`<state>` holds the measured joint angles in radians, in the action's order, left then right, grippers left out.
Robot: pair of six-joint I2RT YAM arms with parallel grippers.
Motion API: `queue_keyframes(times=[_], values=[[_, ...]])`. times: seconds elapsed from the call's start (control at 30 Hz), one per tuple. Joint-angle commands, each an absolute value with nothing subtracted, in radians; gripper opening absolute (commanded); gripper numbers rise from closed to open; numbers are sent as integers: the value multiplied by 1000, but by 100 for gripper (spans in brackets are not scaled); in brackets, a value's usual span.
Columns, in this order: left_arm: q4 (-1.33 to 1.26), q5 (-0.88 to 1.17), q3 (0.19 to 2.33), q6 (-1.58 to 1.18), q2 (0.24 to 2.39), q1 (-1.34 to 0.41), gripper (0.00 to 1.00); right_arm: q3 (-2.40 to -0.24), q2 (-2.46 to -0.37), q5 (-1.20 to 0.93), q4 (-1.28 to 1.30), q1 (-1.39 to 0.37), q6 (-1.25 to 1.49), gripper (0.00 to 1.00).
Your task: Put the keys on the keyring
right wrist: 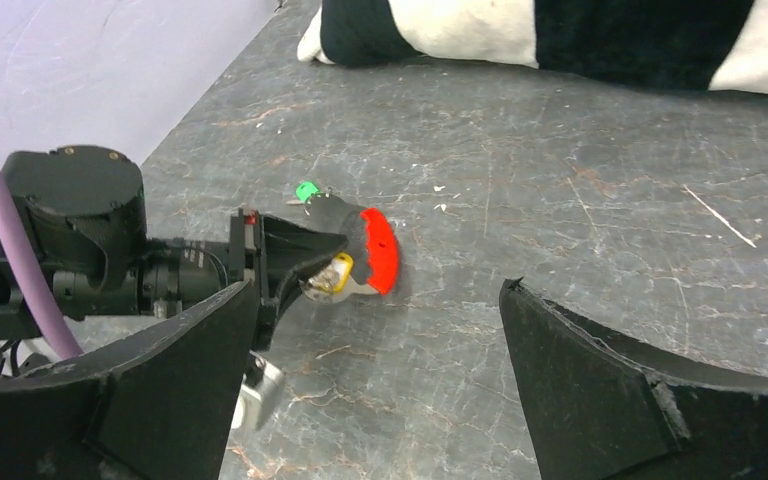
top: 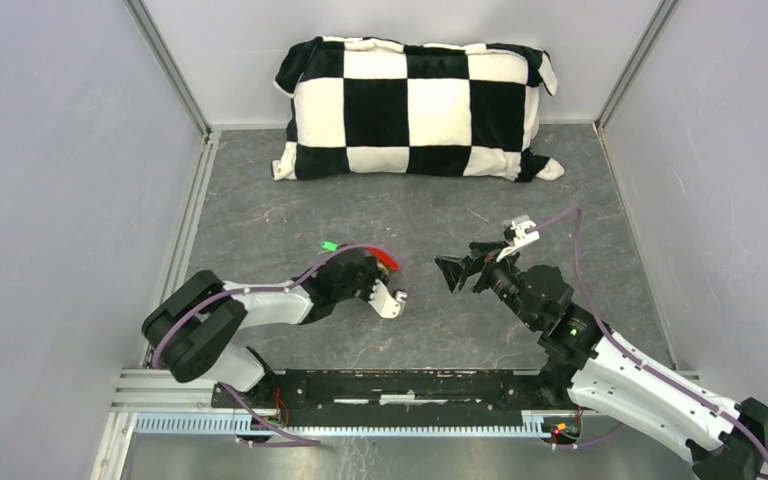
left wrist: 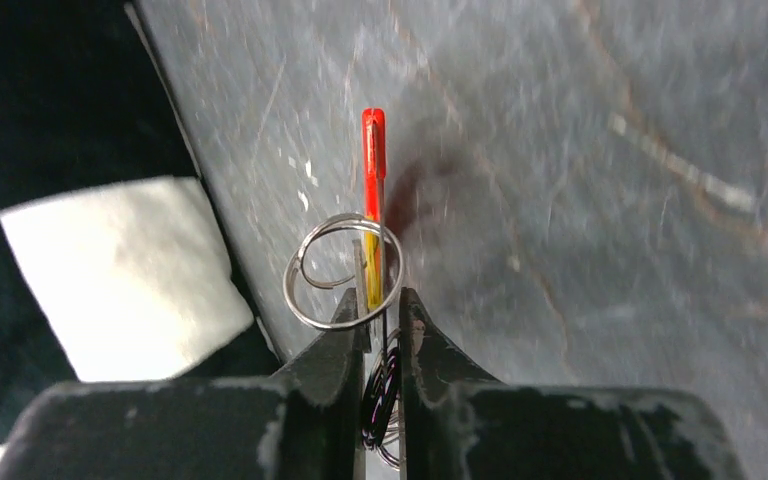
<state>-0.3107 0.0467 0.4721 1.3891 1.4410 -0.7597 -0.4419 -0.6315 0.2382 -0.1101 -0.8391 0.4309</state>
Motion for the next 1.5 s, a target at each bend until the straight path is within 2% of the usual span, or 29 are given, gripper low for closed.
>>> queue_keyframes(times=[0.0,0.03,0.07,0.1,0.2,0.23,0.27,0.3,0.6,0.7,0.77,0.87,0.93,1.07,1.17,1.3,1.47], values=[[-269,-30,543,1347,1549,-868,3,-431,-590,306,-101,-828,443,98],[-223,-43,571,1303,1574,-887,10,-433,-587,309,-95,-826,442,98],[-164,-52,595,1257,1601,-897,34,-435,-585,313,-88,-825,440,98],[-109,-55,633,1206,1623,-911,52,-440,-582,314,-80,-824,441,98],[47,-39,730,1100,1663,-925,70,-443,-568,327,-62,-820,437,98],[86,-21,746,1072,1661,-928,81,-443,-564,331,-58,-820,435,98],[117,-8,763,1037,1656,-929,96,-444,-559,334,-55,-817,434,98],[162,26,783,1001,1647,-930,100,-447,-558,338,-50,-817,434,98],[568,220,1005,677,1482,-927,100,-494,-566,345,-20,-808,416,98],[836,298,1127,680,1429,-905,100,-519,-589,347,-13,-807,397,98],[985,341,1213,659,1417,-856,100,-531,-609,354,-3,-804,383,98],[1020,386,1264,577,1373,-683,100,-521,-621,406,-8,-802,352,98],[920,380,1243,540,1305,-546,100,-483,-610,494,-27,-799,331,98],[599,367,1034,486,1121,-293,100,-368,-609,688,-135,-789,263,98],[379,347,860,419,1046,-196,100,-267,-649,857,-277,-775,190,98],[118,344,648,347,1031,-96,100,-72,-726,1038,-631,-752,-45,98],[-268,338,417,268,1039,-3,100,56,-864,1042,-870,-631,-78,98]])
